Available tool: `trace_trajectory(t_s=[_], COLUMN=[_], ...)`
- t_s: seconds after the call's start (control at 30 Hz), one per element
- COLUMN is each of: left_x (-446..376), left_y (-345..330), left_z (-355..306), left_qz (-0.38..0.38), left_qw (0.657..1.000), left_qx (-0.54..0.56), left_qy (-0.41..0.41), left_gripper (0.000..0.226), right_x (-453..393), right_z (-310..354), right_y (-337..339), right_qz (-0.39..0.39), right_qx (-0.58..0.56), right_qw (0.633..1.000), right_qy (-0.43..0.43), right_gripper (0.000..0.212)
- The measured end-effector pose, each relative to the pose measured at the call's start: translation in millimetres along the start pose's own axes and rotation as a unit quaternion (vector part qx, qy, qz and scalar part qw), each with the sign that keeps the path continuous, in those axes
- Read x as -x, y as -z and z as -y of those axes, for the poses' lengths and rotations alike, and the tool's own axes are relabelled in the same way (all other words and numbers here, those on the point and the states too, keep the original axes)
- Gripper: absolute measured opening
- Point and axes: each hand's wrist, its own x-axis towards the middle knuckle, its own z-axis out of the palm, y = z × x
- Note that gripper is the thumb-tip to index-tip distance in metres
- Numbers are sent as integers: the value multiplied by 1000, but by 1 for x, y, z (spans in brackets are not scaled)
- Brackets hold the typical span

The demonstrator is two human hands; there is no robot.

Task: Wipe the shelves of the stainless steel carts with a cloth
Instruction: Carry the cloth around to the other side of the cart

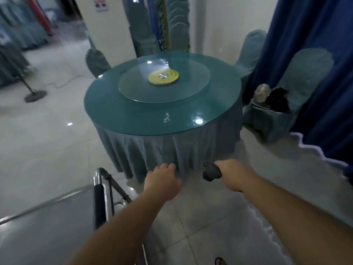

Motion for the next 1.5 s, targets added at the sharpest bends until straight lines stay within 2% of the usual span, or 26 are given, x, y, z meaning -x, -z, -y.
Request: trace_trajectory(t_s=[0.1, 0.2, 0.33, 0.47, 0.77, 1.0, 1.23, 1.5], left_x=[-23, -41, -65, -115, -222, -284, -335, -368], left_y=[4, 3, 6, 10, 44, 50, 78, 113], left_z=[13, 39, 85, 147, 273, 345, 414, 467], left_qz=[-5, 3, -4, -7, -15, -10, -18, 1], left_qw=[997, 988, 975, 961, 949, 928, 888, 865], left_qx=[24, 47, 63, 79, 123, 134, 131, 121], left_qy=[73, 144, 214, 264, 289, 348, 440, 487], left_gripper=[52, 51, 55, 60, 52, 51, 57, 57], right_x=[-62, -123, -187, -264, -407, -511, -611, -658], right_z=[12, 43, 91, 150, 251, 313, 394, 474], right_y=[31, 51, 62, 73, 115, 138, 173, 194], right_qz=[-11, 11, 23, 19, 26, 58, 54, 63], right_qx=[27, 40, 59, 72, 93, 129, 156, 163], right_qw=[997, 988, 975, 961, 955, 942, 911, 876], right_qy=[74, 146, 214, 266, 281, 304, 379, 450], right_gripper=[29, 25, 34, 30, 33, 33, 32, 26])
